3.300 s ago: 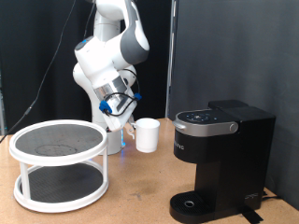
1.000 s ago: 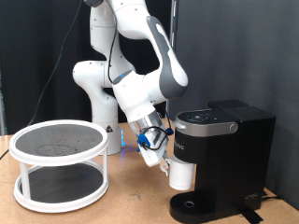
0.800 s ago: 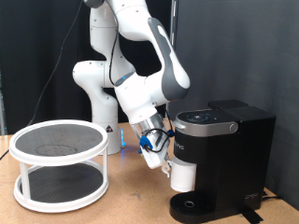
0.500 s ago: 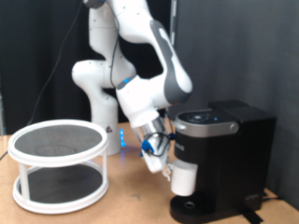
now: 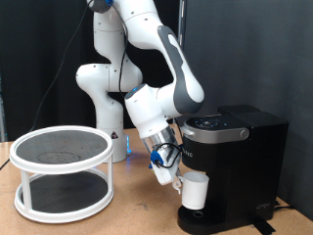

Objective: Make a cup of coffee with the keurig machine

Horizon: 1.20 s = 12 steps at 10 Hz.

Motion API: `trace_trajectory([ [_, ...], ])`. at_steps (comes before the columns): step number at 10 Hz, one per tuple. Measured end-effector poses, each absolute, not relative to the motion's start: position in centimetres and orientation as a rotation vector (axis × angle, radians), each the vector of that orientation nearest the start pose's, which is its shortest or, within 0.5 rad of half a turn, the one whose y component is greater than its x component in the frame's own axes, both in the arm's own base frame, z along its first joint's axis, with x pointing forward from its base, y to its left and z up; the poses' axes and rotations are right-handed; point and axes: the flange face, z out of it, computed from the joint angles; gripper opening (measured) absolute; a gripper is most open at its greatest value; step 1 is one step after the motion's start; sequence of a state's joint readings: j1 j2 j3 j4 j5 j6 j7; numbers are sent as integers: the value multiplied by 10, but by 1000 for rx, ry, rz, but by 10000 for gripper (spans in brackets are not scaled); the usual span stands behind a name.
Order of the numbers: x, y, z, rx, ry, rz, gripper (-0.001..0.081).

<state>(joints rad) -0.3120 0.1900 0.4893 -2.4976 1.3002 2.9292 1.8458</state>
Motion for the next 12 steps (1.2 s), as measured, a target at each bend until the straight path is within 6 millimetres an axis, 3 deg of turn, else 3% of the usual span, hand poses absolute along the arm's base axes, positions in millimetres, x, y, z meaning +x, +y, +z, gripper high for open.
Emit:
trace_trajectory([
  [9,459,32,212,-270,2688,468,2],
  [10,459,32,212,-269,2688,469,99],
  [11,459,32,211,-269,2688,469,99],
  [12,459,32,211,-268,2688,469,287],
])
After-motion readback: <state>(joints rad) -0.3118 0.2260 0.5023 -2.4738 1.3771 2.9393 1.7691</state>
